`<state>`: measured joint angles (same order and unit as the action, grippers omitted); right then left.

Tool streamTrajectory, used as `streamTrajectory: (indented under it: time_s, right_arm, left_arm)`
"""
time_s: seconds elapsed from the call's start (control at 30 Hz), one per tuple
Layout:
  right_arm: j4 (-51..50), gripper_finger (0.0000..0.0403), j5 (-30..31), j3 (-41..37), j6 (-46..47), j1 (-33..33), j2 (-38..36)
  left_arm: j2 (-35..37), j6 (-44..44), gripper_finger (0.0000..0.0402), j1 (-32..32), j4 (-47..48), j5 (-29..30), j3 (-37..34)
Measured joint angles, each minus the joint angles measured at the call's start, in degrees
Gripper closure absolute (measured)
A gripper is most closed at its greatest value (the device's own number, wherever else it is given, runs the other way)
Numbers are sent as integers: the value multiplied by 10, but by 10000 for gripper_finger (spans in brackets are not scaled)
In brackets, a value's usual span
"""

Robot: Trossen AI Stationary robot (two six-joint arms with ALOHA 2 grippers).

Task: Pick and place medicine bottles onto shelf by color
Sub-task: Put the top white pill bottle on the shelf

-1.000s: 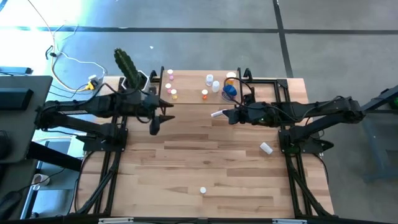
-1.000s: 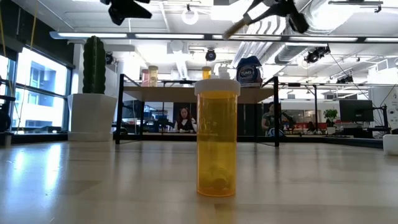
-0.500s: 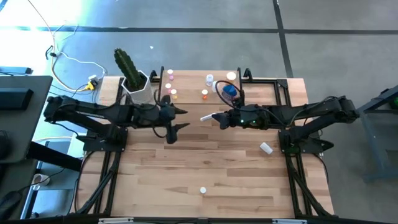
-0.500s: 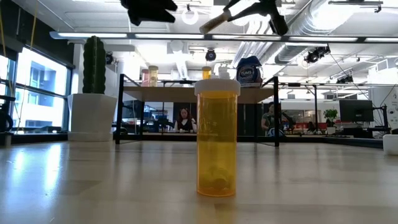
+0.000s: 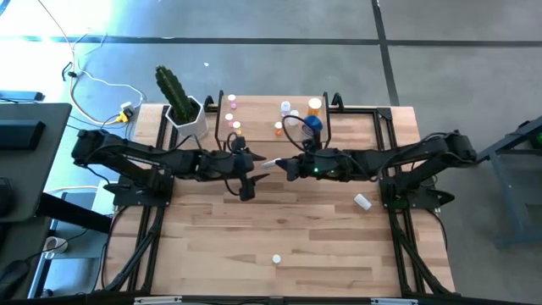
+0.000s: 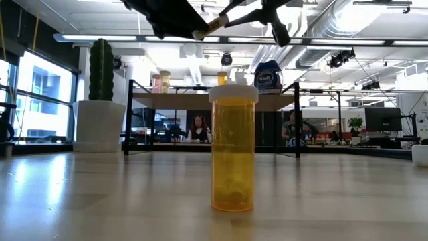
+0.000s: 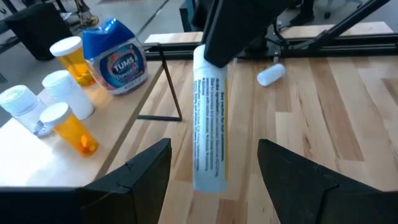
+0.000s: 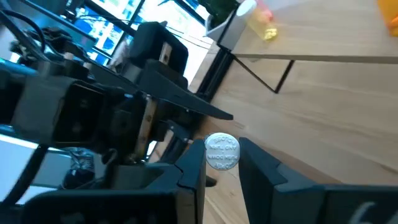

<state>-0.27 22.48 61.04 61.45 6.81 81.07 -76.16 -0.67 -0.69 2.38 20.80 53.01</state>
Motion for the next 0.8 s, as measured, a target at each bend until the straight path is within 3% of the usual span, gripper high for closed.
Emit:
streamTrajectory:
  time_s: [0.23, 0.6, 0.8]
  right_arm:
    - [10, 345, 5, 0, 1, 0, 4]
    - [9, 345, 8, 0, 2, 0, 4]
    - [8, 345, 7, 0, -4, 0, 4]
  left_arm:
    - [-4, 0, 188, 0, -1, 0, 0]
    - [-4, -21, 293, 0, -1, 0, 0]
    - [-4, -20, 331, 0, 0, 0, 0]
